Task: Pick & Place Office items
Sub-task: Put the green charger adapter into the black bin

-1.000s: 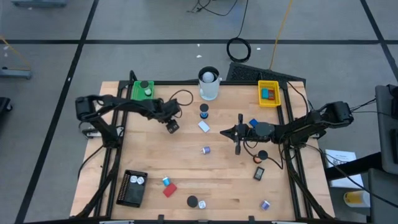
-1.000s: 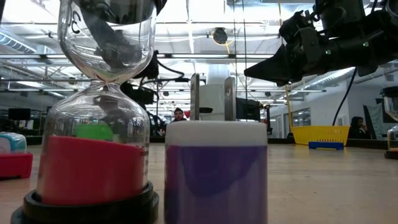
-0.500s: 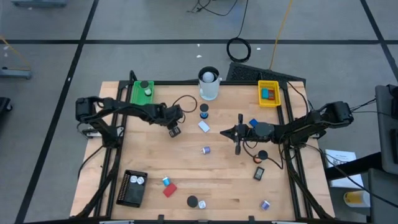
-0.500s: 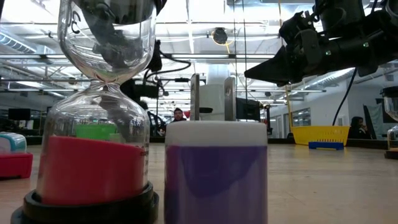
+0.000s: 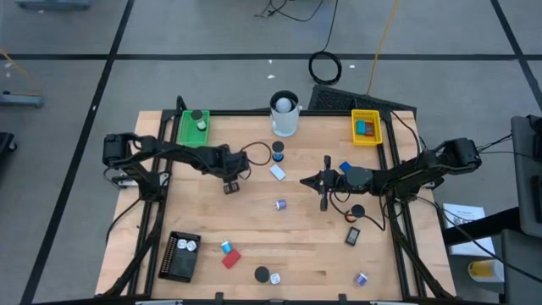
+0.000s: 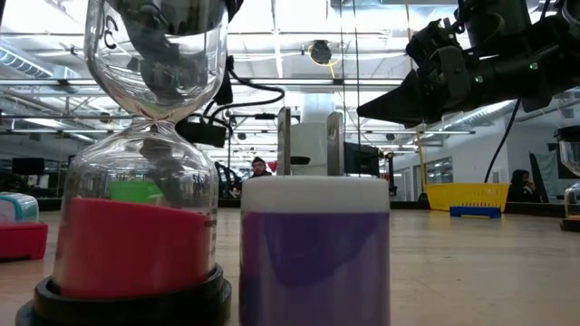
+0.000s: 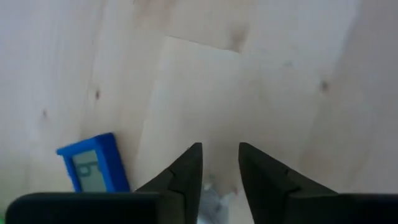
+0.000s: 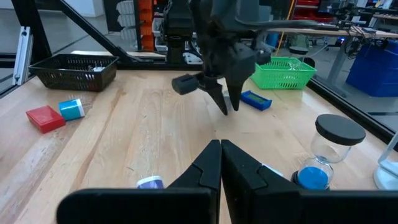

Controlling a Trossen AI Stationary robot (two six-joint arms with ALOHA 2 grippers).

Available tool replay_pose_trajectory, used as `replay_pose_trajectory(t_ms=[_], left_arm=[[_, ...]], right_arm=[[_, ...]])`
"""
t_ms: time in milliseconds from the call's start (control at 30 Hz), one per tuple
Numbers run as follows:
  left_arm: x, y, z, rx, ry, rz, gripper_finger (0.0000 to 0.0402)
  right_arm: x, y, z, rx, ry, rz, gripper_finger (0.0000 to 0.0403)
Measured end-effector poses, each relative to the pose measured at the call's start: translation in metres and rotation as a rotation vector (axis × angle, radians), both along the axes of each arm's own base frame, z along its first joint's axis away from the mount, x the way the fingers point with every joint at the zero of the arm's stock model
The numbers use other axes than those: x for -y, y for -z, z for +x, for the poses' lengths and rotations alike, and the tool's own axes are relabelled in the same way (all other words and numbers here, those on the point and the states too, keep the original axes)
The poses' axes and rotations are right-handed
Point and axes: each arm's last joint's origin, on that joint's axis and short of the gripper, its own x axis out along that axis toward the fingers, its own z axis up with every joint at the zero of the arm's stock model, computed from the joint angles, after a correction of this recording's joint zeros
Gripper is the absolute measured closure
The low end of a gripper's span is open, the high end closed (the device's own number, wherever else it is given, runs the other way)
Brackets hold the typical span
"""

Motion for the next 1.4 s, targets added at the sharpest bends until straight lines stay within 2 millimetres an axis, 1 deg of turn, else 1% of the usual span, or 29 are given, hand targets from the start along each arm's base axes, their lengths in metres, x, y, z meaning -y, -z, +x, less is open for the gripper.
replay_pose_trajectory(t_ms=[100, 200, 367, 500, 567, 633, 833, 933, 1000, 1100, 1233, 1300, 1400], left_arm=[[0.004, -0.006, 0.001, -0.058, 0.076, 0.018, 0.0256], [0.006, -0.011, 0.003, -0.089, 0.108, 0.019, 0.0216], [0.004, -0.015, -0.003, -0.201, 0.154, 0.050, 0.0154], [-0.002, -0.012, -0.008, -0.243, 0.199, 0.051, 0.0129], [-0.004, -0.011, -0.010, -0.258, 0.221, 0.052, 0.0128], [-0.005, -0.011, -0.010, -0.259, 0.231, 0.055, 0.0136], [-0.006, -0.011, -0.007, -0.244, 0.281, 0.054, 0.0188], [-0.006, -0.011, -0.008, -0.247, 0.305, 0.039, 0.0205], [-0.006, -0.011, -0.008, -0.248, 0.307, 0.038, 0.0207], [-0.007, -0.011, -0.008, -0.249, 0.300, 0.033, 0.0199], [-0.011, -0.011, -0.009, -0.234, 0.290, -0.006, 0.0194], [-0.012, -0.011, -0.009, -0.231, 0.285, -0.010, 0.0201], [-0.013, -0.011, -0.010, -0.231, 0.280, -0.012, 0.0226]], right_arm=[[0.000, 0.000, 0.000, 0.001, 0.000, 0.000, 0.0402], [0.000, 0.000, 0.000, 0.001, 0.000, 0.000, 0.0401], [0.000, 0.000, 0.000, 0.000, 0.000, 0.000, 0.0401], [0.000, 0.000, 0.000, -0.001, 0.000, 0.000, 0.0402], [0.000, 0.000, 0.000, -0.001, 0.000, 0.000, 0.0402], [0.000, 0.000, 0.000, -0.001, 0.000, 0.000, 0.0401], [0.000, 0.000, 0.000, -0.002, 0.000, 0.000, 0.0401], [0.000, 0.000, 0.000, -0.002, -0.004, 0.001, 0.0401], [0.000, 0.000, 0.000, -0.002, -0.004, 0.001, 0.0402], [0.000, 0.000, 0.000, -0.002, -0.004, 0.001, 0.0401], [0.000, 0.000, 0.000, -0.003, -0.004, 0.001, 0.0402], [0.000, 0.000, 0.000, -0.003, -0.004, 0.001, 0.0402], [0.000, 0.000, 0.000, -0.003, -0.004, 0.001, 0.0401]])
